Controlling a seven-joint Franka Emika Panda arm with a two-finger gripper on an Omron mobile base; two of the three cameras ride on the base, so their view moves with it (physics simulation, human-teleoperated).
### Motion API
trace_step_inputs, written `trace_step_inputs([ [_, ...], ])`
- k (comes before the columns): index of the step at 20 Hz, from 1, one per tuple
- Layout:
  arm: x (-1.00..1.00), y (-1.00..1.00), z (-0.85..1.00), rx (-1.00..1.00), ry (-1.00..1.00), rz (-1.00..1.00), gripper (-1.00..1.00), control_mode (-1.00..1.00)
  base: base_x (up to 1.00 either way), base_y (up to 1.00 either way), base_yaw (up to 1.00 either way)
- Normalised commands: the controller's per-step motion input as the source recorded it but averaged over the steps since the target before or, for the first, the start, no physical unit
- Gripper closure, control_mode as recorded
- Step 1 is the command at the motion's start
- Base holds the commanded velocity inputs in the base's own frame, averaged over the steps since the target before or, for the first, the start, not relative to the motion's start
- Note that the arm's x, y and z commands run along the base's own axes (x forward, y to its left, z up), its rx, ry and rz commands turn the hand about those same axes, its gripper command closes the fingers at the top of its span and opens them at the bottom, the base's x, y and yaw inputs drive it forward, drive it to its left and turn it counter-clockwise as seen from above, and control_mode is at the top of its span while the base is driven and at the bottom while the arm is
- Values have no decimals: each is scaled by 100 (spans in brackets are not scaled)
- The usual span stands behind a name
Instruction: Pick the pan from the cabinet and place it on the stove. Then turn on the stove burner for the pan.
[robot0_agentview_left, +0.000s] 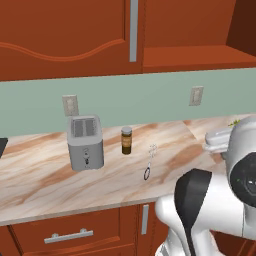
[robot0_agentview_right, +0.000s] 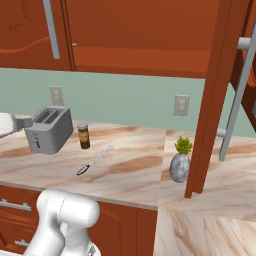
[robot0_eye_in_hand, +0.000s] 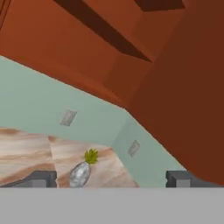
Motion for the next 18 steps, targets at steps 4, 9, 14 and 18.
trace_step_inputs([
  [4, 15, 57, 22, 21, -29, 35, -100, -100, 0, 0, 0],
  [9, 44, 43, 33, 21, -22, 31, -100, -100, 0, 0, 0],
  [14, 51, 32, 44, 17, -16, 27, -100, -100, 0, 0, 0],
  [18, 46, 28, 36, 13, -15, 22, -100, -100, 0, 0, 0],
])
